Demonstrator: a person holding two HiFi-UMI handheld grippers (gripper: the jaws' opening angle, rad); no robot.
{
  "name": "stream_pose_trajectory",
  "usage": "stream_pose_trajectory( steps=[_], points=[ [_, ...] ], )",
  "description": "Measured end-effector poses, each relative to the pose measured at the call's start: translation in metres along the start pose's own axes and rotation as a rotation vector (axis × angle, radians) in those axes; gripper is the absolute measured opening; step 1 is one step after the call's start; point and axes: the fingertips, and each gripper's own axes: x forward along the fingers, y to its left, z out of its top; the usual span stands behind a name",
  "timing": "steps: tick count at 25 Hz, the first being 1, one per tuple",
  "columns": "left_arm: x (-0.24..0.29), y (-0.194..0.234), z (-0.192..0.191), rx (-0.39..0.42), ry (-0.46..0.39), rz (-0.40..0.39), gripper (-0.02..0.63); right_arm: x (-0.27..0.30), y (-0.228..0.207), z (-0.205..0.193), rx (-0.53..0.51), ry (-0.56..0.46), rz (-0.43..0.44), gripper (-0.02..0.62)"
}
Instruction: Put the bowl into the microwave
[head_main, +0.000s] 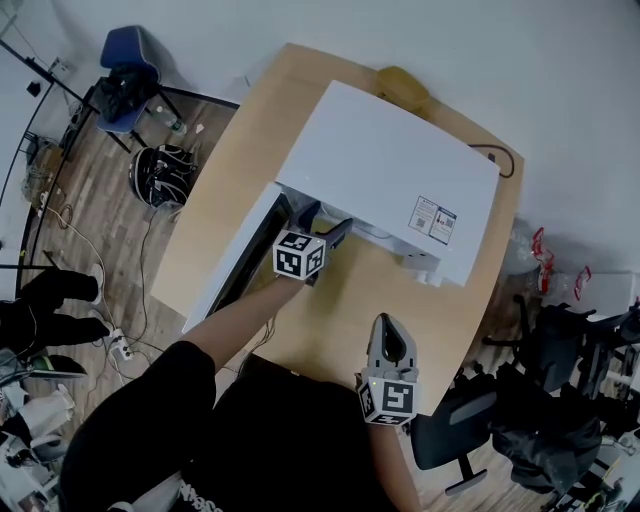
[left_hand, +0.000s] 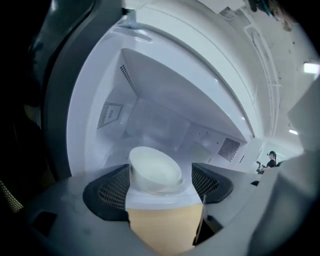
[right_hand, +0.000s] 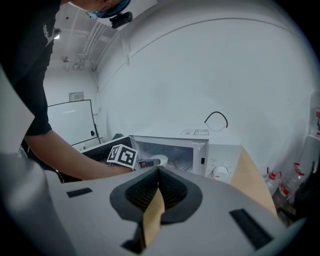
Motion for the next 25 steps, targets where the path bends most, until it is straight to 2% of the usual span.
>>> stream_pose_trajectory(
  steps=[6,13,18,25],
  points=[
    [0.003,0.003,-0.008,0.132,0.055,0.044,0.357,-0.002,0.005,-0.002,-0.01,0.003,0.001,0.06],
    [0.016,0.007,-0.017,0.197,0.135,0.051,0.356,-0.002,0.0,-0.007,-0.007,0.018,-0.003,0.06],
    [0.025,0.009,-0.014,0.208,0.139,0.067,0.356,0.001,-0.008,-0.008,-0.004,0.021,-0.006,0.06],
    [0.044,0.002,-0.01,0.217,0.131,0.044,0.356,0.005,-0.018,-0.011,0.004,0.032,-0.008,0.06]
  ],
)
